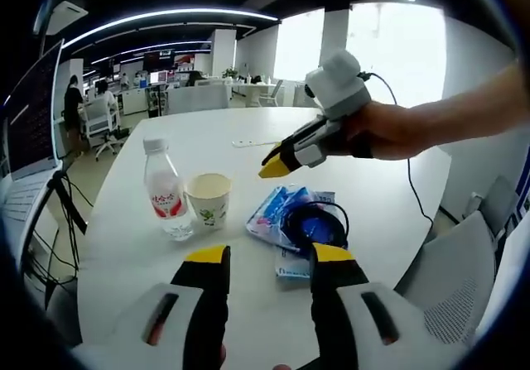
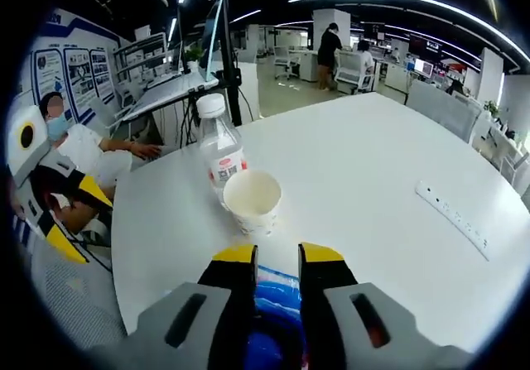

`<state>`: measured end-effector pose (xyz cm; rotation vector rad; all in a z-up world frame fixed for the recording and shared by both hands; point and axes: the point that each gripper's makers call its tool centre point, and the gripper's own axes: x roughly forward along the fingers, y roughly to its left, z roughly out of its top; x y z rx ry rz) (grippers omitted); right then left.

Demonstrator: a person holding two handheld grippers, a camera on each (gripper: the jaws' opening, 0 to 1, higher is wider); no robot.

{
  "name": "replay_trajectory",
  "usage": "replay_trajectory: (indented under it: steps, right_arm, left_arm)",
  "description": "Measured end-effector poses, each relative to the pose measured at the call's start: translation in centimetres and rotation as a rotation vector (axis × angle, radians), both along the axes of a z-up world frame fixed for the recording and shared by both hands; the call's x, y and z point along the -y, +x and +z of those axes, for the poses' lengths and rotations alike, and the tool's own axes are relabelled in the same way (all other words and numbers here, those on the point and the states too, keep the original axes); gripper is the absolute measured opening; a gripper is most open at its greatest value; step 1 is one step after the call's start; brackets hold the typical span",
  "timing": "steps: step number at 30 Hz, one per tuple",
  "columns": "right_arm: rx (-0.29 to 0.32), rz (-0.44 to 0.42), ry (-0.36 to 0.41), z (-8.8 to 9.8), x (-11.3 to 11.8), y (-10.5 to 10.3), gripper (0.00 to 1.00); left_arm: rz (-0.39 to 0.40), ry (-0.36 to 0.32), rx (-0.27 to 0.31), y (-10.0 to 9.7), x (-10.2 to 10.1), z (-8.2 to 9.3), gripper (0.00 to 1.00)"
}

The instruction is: Arrange the tabletop items into an orderly group along one side of the table until the central work area is clear of visible clutter.

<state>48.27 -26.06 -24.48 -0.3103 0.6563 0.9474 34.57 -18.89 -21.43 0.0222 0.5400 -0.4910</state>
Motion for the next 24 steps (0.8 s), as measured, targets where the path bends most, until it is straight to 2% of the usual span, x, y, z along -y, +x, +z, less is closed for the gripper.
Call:
replay_trajectory:
  steps: [13,19,24]
  right_arm:
    - [-0.011,-0.111,0.003,-0.1,6.0,-1.3,0.17]
    - [-0.033,-0.153,0.0,-1.1,8.5,-2.3,0.17]
    - [-0.05,-0.178,0.005,-1.8,9.8,-2.9,0.17]
  left_arm:
    - [0.004,-0.005,-0.008,0.9,-0.3,0.1,0.37]
    - [-0.006,0.002,-0.008,1.0,0.1,0.3,0.37]
    - [-0.008,0.004,-0.01,1.3,0.3,0.2,0.38]
